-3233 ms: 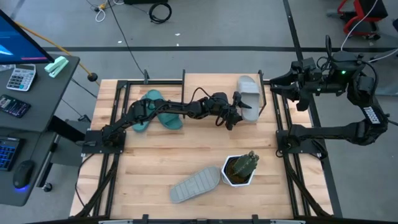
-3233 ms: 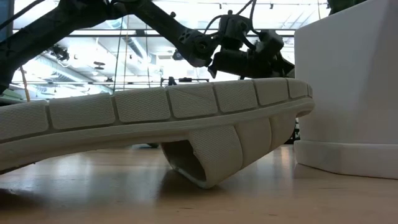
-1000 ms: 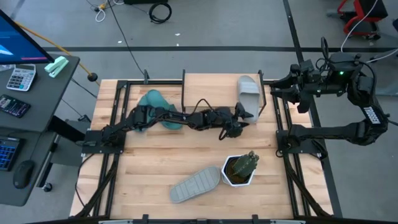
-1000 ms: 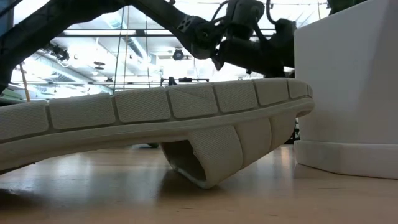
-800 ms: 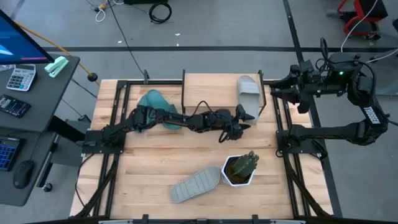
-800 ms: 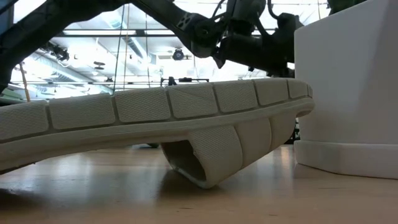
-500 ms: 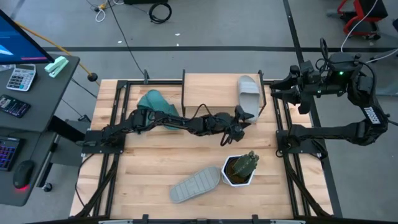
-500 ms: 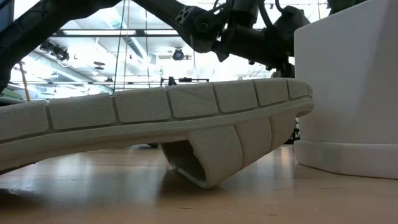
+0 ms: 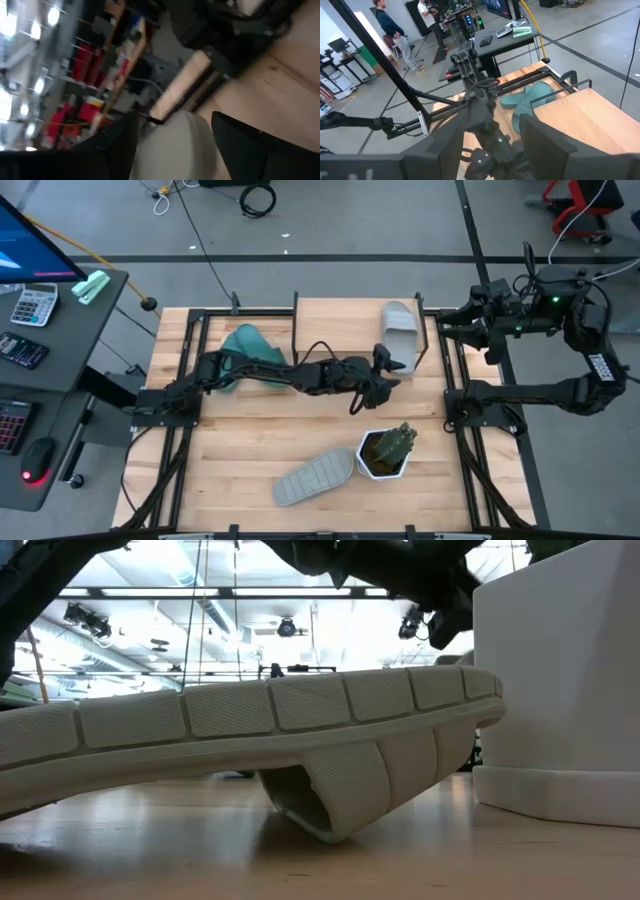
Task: Pick and place slides into the shelf
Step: Put the gray slipper on the shelf
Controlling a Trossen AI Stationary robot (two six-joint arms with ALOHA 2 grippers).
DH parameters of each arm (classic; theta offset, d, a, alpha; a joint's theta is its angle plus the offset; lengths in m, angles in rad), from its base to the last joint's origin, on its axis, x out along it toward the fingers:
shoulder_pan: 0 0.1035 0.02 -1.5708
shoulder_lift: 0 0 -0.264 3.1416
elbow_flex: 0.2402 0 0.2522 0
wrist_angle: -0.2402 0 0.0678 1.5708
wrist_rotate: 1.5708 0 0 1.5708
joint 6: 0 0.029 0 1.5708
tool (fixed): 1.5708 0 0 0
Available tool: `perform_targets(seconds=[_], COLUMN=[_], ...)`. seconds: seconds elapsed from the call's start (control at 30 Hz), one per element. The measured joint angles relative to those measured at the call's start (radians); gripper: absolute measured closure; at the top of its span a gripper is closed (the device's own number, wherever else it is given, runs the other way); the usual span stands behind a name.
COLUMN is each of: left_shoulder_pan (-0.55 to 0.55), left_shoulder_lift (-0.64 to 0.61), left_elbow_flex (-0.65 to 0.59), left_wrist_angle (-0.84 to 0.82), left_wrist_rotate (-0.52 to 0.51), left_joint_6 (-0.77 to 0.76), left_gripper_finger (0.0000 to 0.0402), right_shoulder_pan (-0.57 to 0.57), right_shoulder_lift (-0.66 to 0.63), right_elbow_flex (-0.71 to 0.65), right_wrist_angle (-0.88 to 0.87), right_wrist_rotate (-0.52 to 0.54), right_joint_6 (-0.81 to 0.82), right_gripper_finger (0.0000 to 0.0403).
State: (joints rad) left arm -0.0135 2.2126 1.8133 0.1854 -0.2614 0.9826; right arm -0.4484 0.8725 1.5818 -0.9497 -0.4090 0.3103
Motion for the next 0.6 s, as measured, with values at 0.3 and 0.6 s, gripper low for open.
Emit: perform_targets(seconds=[0.3,0.6], left_shoulder_pan=[0.038,0.095], left_shoulder_lift=[-0.157,-0.31], left_elbow_flex=[0.001,0.0], left_wrist_angle=[-0.387,-0.832], left_wrist_rotate=[-0.056,0.215], left_joint_6=[-0.334,-0.819], left_gripper_finger=[0.0164,0.0195], right_shoulder_pan=[0.0,0.0], right_shoulder_lift=[-0.012,-0.026], right_elbow_flex=[0.0,0.0], right_wrist_angle=[0.0,0.0], right_wrist_rotate=[-0.012,-0.02], right_joint_6=[-0.004,-0.034], right_gripper_finger=[0.0205,0.0205])
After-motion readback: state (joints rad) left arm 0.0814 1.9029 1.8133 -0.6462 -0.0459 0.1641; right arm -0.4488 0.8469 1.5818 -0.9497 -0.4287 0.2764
